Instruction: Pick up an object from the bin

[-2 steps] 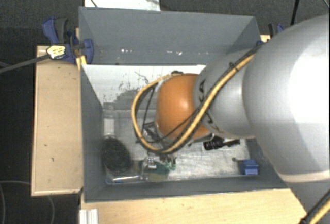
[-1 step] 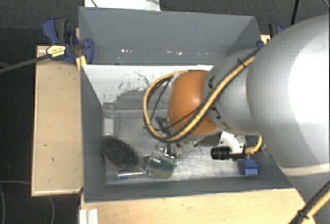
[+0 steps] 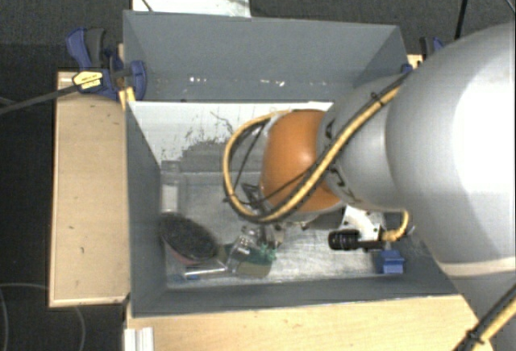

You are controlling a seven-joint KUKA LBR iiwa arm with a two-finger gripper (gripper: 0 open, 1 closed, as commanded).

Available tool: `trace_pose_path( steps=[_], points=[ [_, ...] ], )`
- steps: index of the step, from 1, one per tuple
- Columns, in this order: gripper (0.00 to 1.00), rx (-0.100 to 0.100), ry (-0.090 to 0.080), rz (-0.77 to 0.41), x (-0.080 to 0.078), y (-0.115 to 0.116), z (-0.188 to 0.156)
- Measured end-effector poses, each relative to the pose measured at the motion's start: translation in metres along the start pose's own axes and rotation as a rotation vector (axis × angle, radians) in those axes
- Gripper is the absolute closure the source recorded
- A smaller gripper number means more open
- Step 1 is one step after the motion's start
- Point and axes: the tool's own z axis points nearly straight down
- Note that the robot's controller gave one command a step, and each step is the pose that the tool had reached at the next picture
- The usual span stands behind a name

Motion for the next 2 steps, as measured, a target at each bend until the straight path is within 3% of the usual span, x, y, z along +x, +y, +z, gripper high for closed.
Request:
trace_pose_path(
  steps=[1,2],
  points=[
    [1.0,0.01,-0.014,-0.029,0.006,0.001,-0.08],
    [1.0,0.009,-0.016,-0.06,0.007,0.013,-0.177]
  ],
)
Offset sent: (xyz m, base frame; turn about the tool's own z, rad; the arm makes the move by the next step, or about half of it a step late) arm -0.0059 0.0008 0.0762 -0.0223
